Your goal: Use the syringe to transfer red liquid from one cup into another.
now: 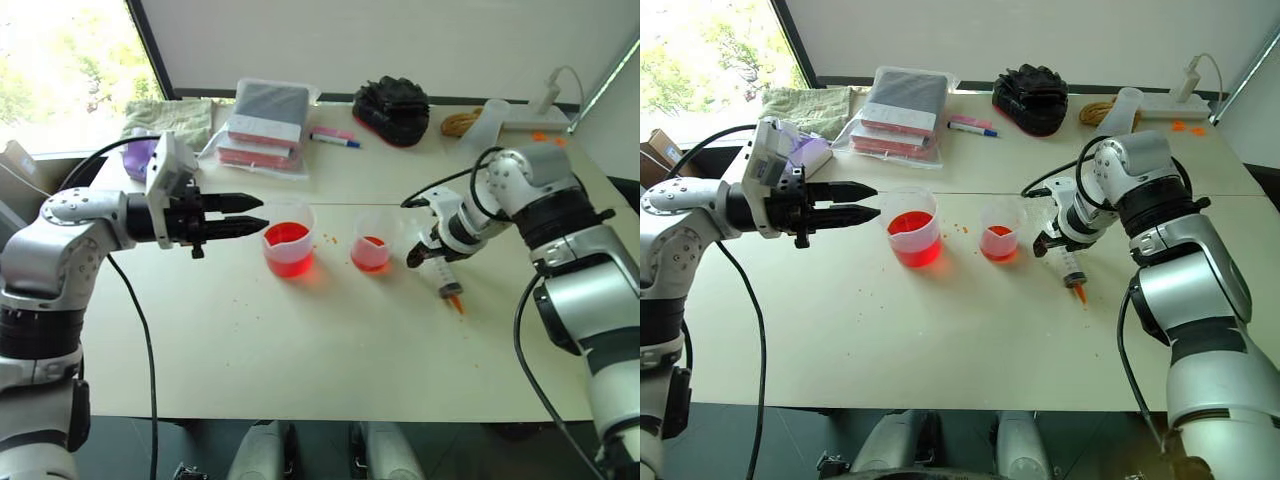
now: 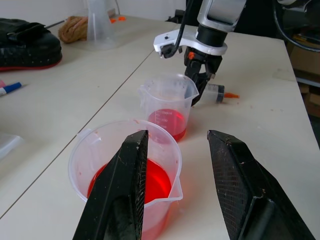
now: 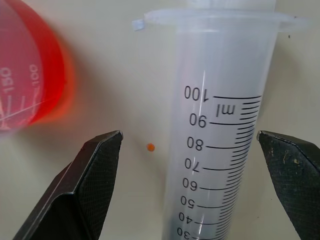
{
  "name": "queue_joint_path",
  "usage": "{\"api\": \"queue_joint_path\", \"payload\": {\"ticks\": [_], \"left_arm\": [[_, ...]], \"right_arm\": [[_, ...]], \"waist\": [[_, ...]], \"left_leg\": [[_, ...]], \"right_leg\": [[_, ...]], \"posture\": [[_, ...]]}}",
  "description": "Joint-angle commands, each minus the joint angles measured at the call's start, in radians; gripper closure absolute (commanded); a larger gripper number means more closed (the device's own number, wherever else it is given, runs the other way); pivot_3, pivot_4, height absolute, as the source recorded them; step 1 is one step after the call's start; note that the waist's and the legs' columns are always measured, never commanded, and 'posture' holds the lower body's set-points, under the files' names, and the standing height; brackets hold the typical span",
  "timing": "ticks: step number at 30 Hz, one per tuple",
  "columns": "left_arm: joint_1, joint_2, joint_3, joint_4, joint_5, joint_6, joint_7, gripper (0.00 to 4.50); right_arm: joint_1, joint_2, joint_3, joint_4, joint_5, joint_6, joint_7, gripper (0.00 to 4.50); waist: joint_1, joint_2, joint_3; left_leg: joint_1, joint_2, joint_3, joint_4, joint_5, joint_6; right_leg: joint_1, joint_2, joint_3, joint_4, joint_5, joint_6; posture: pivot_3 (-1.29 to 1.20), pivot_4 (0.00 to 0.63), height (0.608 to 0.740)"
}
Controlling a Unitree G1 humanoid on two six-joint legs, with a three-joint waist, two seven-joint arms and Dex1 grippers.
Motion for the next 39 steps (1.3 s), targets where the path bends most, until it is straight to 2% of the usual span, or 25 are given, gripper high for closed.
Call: {"api": "queue_joint_path", "payload": {"ticks": [1, 2, 5, 8, 9, 10, 17, 20, 21, 24, 26, 28, 32, 39], "left_arm": [[-0.002, 0.011, 0.036, -0.039, -0.024, 0.000, 0.013, 2.56], [-0.002, 0.011, 0.036, -0.040, -0.025, 0.000, 0.014, 2.56], [-0.001, 0.008, 0.033, -0.042, -0.026, 0.002, 0.024, 2.56], [-0.001, 0.000, 0.025, -0.049, -0.036, 0.007, 0.038, 2.56], [-0.001, 0.000, 0.023, -0.051, -0.039, 0.007, 0.040, 2.56], [-0.003, -0.001, 0.021, -0.051, -0.040, 0.008, 0.040, 2.56], [-0.033, 0.000, 0.015, -0.023, -0.038, 0.012, 0.032, 2.56], [-0.062, 0.000, 0.018, -0.001, -0.039, 0.017, 0.032, 2.56], [-0.072, -0.002, 0.021, 0.007, -0.042, 0.021, 0.035, 2.56], [-0.122, -0.036, 0.057, 0.052, -0.092, 0.065, 0.073, 2.56], [-0.158, -0.053, 0.072, 0.086, -0.110, 0.088, 0.093, 2.56], [-0.186, -0.057, 0.075, 0.111, -0.110, 0.095, 0.097, 2.56], [-0.327, -0.080, 0.107, 0.183, -0.145, 0.161, 0.172, 2.56], [-0.413, -0.006, 0.128, 0.239, -0.139, 0.210, 0.184, 2.56]], "right_arm": [[0.001, 0.019, -0.050, -0.004, -0.054, 0.006, -0.004, 0.05], [0.004, 0.024, -0.059, -0.003, -0.066, 0.006, -0.003, 0.05], [0.017, 0.039, -0.095, -0.026, -0.109, 0.006, 0.003, 0.91], [0.027, 0.049, -0.120, -0.030, -0.141, 0.006, 0.004, 2.52], [0.031, 0.051, -0.125, -0.031, -0.146, 0.006, 0.006, 2.95], [0.035, 0.049, -0.130, -0.035, -0.149, 0.006, 0.006, 3.16], [0.019, 0.019, -0.242, -0.012, -0.195, 0.006, -0.084, 3.16], [0.007, -0.022, -0.344, -0.153, -0.290, -0.004, -0.126, 3.16], [0.003, -0.038, -0.348, -0.205, -0.325, -0.040, -0.128, 3.16], [0.006, -0.070, -0.323, -0.398, -0.448, -0.351, -0.107, 3.16], [0.041, -0.026, -0.377, -0.514, -0.476, -0.518, -0.099, 3.16], [0.081, 0.005, -0.378, -0.599, -0.513, -0.637, -0.070, 3.16], [0.174, 0.175, -0.439, -0.782, -0.454, -0.873, 0.030, 3.16], [0.272, 0.450, -0.447, -0.872, -0.313, -1.027, 0.201, 3.16]], "waist": [[0.000, 0.000, 0.000], [-0.001, 0.000, 0.000], [-0.001, 0.000, 0.000], [0.000, 0.000, 0.000], [0.000, 0.000, 0.000], [0.000, 0.000, 0.000], [0.001, 0.000, 0.000], [0.002, 0.001, 0.000], [0.003, 0.001, 0.000], [0.002, 0.001, 0.000], [-0.004, 0.001, 0.000], [-0.010, 0.000, 0.000], [-0.006, 0.000, 0.000], [-0.002, 0.000, 0.000]], "left_leg": [[0.000, 0.000, 0.000, 0.000, 0.000, 0.000], [0.000, 0.000, 0.000, 0.000, 0.000, 0.000], [0.000, 0.000, 0.000, 0.000, 0.000, 0.000], [0.000, 0.000, 0.000, 0.000, 0.000, 0.000], [0.000, 0.000, 0.000, 0.000, 0.000, 0.000], [0.000, 0.000, 0.000, 0.000, 0.000, 0.000], [0.000, 0.000, 0.000, 0.000, 0.000, 0.000], [0.000, 0.000, 0.000, 0.000, 0.000, 0.000], [0.000, 0.000, 0.000, 0.000, 0.000, 0.000], [0.000, 0.000, 0.000, 0.000, 0.000, 0.000], [0.000, 0.000, 0.000, 0.000, 0.000, 0.000], [0.000, 0.002, 0.000, 0.000, 0.000, 0.000], [0.001, 0.004, -0.001, 0.000, 0.001, -0.002], [0.000, 0.004, -0.002, 0.000, 0.002, -0.004]], "right_leg": [[0.000, 0.000, 0.000, 0.000, 0.000, 0.000], [0.000, 0.000, 0.000, 0.000, 0.000, 0.000], [0.000, 0.000, 0.000, 0.000, 0.000, 0.000], [0.000, 0.000, 0.000, 0.000, 0.000, 0.000], [0.000, 0.000, 0.000, 0.000, 0.000, 0.000], [0.000, 0.000, 0.000, 0.000, 0.000, 0.000], [0.000, 0.001, 0.000, 0.000, 0.000, 0.000], [0.000, 0.001, 0.000, 0.000, 0.000, 0.000], [0.000, 0.001, 0.000, 0.000, 0.000, 0.000], [0.000, 0.001, 0.000, 0.000, 0.000, 0.000], [0.000, 0.002, 0.000, 0.000, 0.000, 0.000], [0.000, 0.005, 0.001, 0.000, 0.000, 0.000], [0.000, 0.009, 0.002, 0.001, 0.000, 0.000], [0.000, 0.009, 0.002, 0.003, 0.000, 0.000]], "posture": [[0.00, 0.150, 0.740], [0.00, 0.150, 0.740], [0.00, 0.150, 0.740], [0.00, 0.150, 0.740], [0.00, 0.150, 0.740], [0.00, 0.150, 0.740], [0.00, 0.150, 0.740], [0.00, 0.150, 0.740], [0.00, 0.150, 0.740], [0.00, 0.150, 0.740], [0.00, 0.150, 0.740], [0.00, 0.150, 0.740], [0.00, 0.150, 0.740], [0.00, 0.150, 0.740]]}}
